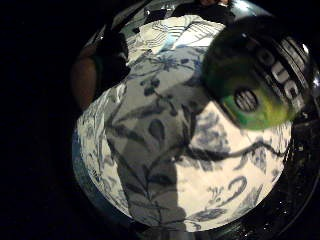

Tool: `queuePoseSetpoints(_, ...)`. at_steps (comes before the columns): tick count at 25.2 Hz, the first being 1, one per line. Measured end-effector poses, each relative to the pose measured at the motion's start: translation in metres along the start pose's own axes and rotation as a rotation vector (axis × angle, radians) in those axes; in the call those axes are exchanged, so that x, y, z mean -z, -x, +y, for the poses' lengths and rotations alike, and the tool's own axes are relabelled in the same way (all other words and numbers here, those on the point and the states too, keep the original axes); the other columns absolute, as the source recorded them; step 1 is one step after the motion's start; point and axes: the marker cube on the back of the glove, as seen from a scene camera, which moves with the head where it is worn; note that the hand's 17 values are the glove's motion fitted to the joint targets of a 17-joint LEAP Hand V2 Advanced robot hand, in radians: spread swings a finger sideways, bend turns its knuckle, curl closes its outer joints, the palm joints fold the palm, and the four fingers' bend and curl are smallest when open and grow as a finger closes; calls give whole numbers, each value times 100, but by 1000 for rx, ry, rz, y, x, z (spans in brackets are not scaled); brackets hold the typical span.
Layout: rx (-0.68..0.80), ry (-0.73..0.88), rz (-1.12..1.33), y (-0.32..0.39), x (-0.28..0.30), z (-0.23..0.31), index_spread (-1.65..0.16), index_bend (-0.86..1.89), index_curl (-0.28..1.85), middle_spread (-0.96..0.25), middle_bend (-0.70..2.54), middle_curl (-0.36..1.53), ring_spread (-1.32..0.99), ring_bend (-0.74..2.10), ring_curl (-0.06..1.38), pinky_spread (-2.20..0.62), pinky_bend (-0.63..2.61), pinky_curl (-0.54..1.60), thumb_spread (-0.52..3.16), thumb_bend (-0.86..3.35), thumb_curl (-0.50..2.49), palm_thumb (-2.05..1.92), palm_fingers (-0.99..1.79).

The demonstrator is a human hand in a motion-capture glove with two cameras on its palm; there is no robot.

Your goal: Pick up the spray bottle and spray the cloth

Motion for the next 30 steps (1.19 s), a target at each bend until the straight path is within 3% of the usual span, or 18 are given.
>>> queuePoseSetpoints(12,-99,-95,-90,-42,35,58,-35,13,28,-1,28,33,-1,31,28,15,23,29,118,30,39,72,75)
queuePoseSetpoints(26,-182,-250,-773,-113,75,52,-35,10,25,-3,27,36,-2,38,32,15,22,32,120,20,41,71,80)
queuePoseSetpoints(30,-204,-238,-843,-137,83,51,-36,12,25,-3,28,37,-2,38,33,15,21,32,119,18,42,71,81)
